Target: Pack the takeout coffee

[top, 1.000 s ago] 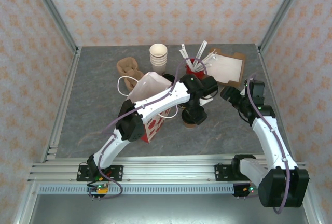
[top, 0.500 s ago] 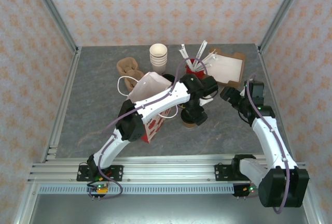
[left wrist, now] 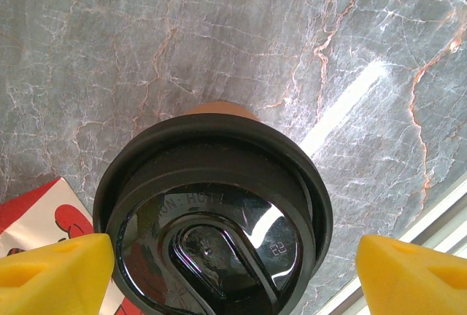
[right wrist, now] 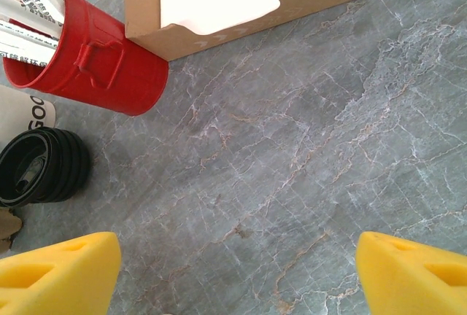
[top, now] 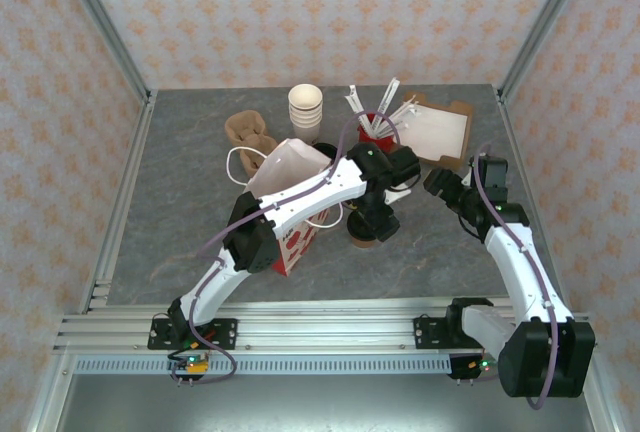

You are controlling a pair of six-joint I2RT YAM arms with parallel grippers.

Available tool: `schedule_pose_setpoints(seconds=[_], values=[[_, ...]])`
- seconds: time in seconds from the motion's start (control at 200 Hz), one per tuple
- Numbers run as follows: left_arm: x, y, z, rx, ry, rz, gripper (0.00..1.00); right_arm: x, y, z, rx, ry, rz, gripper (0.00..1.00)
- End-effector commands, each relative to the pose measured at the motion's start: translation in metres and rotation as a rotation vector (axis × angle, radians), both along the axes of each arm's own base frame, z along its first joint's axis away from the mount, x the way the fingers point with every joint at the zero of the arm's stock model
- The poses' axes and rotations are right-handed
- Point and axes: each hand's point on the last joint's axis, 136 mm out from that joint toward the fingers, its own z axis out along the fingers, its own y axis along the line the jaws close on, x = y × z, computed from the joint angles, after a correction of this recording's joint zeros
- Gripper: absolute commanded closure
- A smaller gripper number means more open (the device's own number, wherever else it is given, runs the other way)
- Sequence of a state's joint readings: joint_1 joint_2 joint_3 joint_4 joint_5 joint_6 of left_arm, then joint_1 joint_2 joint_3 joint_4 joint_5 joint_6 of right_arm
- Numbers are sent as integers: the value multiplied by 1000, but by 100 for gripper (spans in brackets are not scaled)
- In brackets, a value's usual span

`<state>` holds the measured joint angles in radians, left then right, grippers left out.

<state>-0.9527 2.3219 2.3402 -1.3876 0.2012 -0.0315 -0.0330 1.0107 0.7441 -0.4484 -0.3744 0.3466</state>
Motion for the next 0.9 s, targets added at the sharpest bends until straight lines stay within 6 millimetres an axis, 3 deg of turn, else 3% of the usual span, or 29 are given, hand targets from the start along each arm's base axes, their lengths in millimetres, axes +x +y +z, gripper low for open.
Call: schedule_pose_setpoints(seconds=[0.0, 0.49, 0.896], values=[[2, 11, 21, -1, -42, -7, 13, -2, 3, -6, -6, 14, 20, 16], [7, 17, 33, -1, -91, -3, 13, -1, 5, -6, -3, 15, 29, 15], [0, 16, 7, 37, -5, -26, 13, -1, 6, -7, -1, 17, 37, 15]])
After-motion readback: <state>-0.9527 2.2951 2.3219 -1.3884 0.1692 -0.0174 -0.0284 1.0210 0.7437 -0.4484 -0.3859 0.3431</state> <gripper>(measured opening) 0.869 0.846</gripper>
